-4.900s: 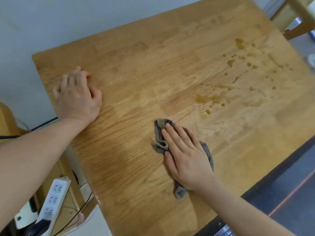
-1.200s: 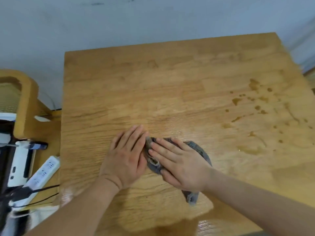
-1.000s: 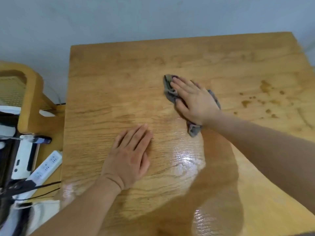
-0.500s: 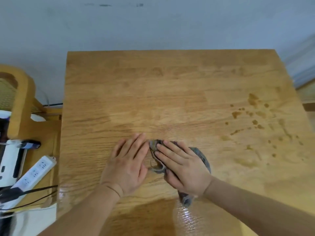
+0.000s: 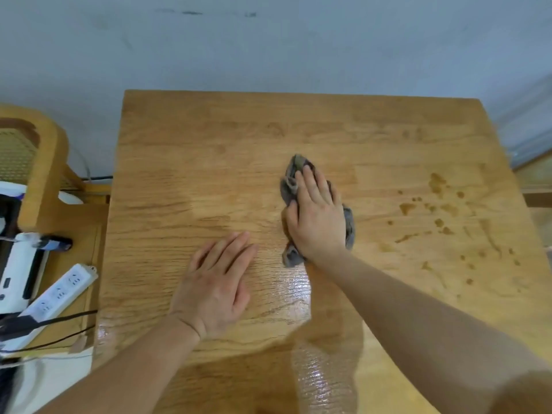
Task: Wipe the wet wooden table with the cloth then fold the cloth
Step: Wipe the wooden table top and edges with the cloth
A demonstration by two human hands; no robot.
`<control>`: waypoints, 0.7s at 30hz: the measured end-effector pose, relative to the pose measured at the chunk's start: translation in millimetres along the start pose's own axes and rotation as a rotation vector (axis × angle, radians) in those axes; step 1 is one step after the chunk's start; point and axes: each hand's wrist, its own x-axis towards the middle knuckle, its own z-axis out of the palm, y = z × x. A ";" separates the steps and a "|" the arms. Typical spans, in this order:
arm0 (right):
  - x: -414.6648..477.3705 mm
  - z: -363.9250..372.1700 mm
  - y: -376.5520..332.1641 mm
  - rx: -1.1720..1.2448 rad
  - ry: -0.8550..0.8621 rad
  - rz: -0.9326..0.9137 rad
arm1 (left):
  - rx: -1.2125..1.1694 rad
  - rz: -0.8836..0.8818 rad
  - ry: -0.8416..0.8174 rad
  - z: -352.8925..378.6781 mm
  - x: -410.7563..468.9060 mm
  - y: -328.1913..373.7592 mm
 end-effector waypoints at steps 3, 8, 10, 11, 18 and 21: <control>-61.8 -5.8 -0.5 0.017 -0.170 -0.473 | -0.016 -0.032 0.000 -5.4 5.3 2.0; 27.0 -20.7 79.7 -0.082 -0.132 -0.384 | -0.006 -0.172 0.056 -16.6 76.6 1.4; 66.6 -25.1 97.0 -0.078 -0.084 -0.094 | -0.025 -0.277 0.116 -17.4 110.2 7.1; 83.7 -25.1 100.2 -0.089 -0.071 -0.019 | -0.019 -0.304 0.141 -16.3 120.4 10.1; 166.2 -8.7 43.6 -0.021 0.024 0.238 | -0.038 -0.358 0.230 -14.1 122.3 13.2; 152.3 -0.9 10.3 -0.029 -0.048 -0.231 | -0.041 -0.380 0.243 -16.1 123.9 15.6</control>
